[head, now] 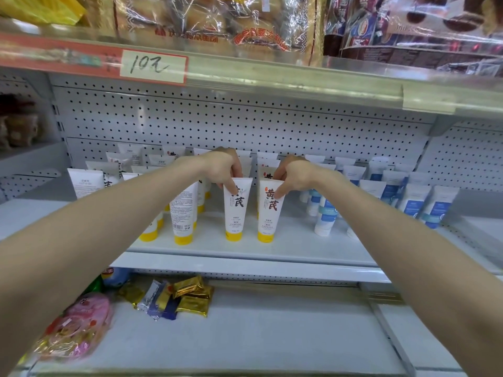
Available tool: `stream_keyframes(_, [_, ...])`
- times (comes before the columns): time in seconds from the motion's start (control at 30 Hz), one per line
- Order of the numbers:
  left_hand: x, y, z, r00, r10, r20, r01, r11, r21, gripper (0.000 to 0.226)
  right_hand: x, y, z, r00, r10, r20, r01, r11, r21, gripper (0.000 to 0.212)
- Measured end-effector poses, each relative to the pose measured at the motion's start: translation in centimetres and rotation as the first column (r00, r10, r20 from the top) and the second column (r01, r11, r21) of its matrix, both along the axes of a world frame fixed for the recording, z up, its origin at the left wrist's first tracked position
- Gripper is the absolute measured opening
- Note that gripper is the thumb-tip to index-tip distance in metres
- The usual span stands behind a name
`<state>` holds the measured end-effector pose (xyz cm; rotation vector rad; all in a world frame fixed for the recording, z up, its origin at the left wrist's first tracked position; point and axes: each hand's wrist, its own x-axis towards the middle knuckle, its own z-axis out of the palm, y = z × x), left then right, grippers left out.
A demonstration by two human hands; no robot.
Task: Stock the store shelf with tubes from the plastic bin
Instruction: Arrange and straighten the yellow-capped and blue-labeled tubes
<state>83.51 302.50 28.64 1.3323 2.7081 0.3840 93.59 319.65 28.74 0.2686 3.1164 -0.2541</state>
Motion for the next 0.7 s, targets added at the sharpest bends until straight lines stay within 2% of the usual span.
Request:
stream_keyframes(0.2, [-0.15,0.36,-0.19,0.999,-0.001,-0.047,0.003,0.999,0.035,0.025,0.01,0.14,0.06,0.999,-0.022,-0.042,0.023,1.000,0.016,0.034])
stream_keyframes(0.5, [-0.79,0.40,-0.12,0.999,-0.009,-0.042,0.009,1.000,0.018,0.027,-0.57,0.56,-0.13,0.999,-0.026,-0.025,0.026,0.999,-0.022,0.032])
stream_keyframes(0.7, [-1.03,0.08,-0.13,0.999,-0.010,-0.051,0.011,1.000,0.010,0.025,-0.95,0.64,-0.17,1.000,-0.021,-0.023,0.021,1.000,0.010,0.031])
